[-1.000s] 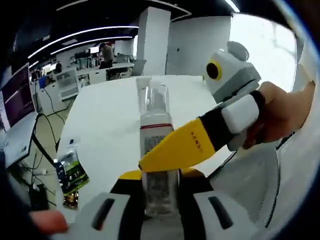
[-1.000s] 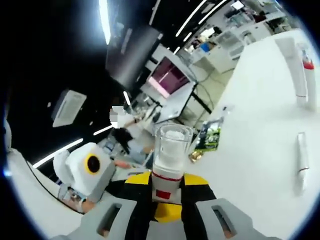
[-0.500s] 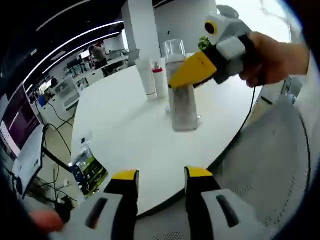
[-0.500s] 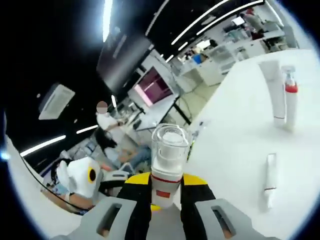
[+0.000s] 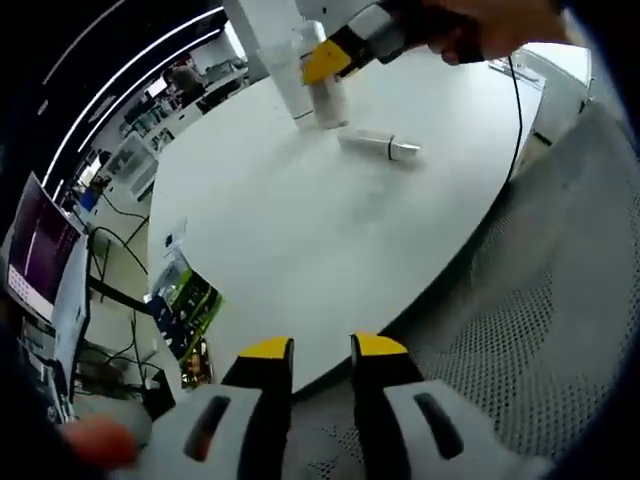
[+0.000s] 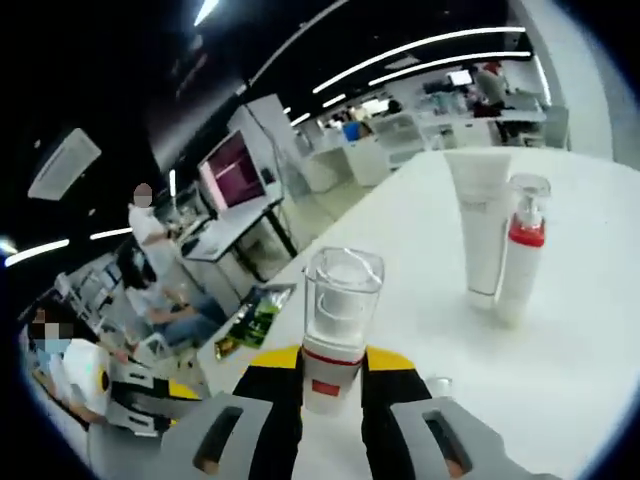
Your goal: Arrange the skincare products in the storage area until every visible bottle or jar stands upright without overlapping.
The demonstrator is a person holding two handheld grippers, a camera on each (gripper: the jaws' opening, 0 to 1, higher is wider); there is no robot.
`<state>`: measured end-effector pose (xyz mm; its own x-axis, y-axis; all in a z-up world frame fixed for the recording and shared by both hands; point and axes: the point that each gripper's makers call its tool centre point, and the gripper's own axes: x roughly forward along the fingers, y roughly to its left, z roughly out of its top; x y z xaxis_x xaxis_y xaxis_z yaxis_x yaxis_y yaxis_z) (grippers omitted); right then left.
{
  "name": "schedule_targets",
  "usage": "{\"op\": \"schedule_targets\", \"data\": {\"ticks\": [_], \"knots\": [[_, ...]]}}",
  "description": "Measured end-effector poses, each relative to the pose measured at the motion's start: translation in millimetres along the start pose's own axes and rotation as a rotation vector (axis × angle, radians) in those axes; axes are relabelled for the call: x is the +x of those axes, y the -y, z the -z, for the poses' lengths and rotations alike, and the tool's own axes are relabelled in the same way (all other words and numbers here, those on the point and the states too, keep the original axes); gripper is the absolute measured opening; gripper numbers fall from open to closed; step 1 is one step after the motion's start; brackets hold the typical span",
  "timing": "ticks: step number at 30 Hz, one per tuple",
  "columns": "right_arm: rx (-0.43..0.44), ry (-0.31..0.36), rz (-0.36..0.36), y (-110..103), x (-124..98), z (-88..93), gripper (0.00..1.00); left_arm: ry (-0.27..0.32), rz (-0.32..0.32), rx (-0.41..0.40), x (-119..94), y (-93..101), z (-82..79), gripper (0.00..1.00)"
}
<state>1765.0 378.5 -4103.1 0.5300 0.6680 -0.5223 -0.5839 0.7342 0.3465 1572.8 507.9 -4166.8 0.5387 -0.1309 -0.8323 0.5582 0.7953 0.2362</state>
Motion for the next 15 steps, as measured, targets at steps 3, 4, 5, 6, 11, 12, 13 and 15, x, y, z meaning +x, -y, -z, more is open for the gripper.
{"op": "schedule_targets", "data": {"ticks": [3, 4, 5, 6, 11, 12, 13, 15], "knots": [[0.038, 0.001, 0.034, 13, 12, -6.0, 0.17, -0.01, -0.001, -0.026, -1, -0.8, 2.6, 0.07], [0.058, 0.001, 0.041, 16, 15, -8.0, 0.17, -0.01, -0.004, -0.04, -1, -1.7, 2.9, 0.08], [0.095, 0.003, 0.034, 17, 18, -9.1, 0.17, -0.001, -0.003, -0.022, -2, -1.4, 1.6, 0.07], [0.131, 0.005, 0.028, 19, 21, -10.1, 0.17, 0.008, -0.002, -0.003, -2, -1.1, 0.3, 0.03], [0.291, 0.005, 0.002, 27, 34, -9.9, 0.17, -0.039, 0.015, -0.016, 2, -0.1, 10.2, 0.02], [0.292, 0.001, 0.004, 31, 36, -9.0, 0.17, -0.038, 0.017, -0.012, 2, 0.1, 10.3, 0.01], [0.294, -0.003, 0.007, 34, 38, -8.1, 0.17, -0.037, 0.018, -0.008, 3, 0.3, 10.4, 0.01], [0.3, -0.009, 0.015, 39, 42, -6.0, 0.17, -0.041, 0.019, -0.008, 3, 0.6, 11.4, 0.0]]}}
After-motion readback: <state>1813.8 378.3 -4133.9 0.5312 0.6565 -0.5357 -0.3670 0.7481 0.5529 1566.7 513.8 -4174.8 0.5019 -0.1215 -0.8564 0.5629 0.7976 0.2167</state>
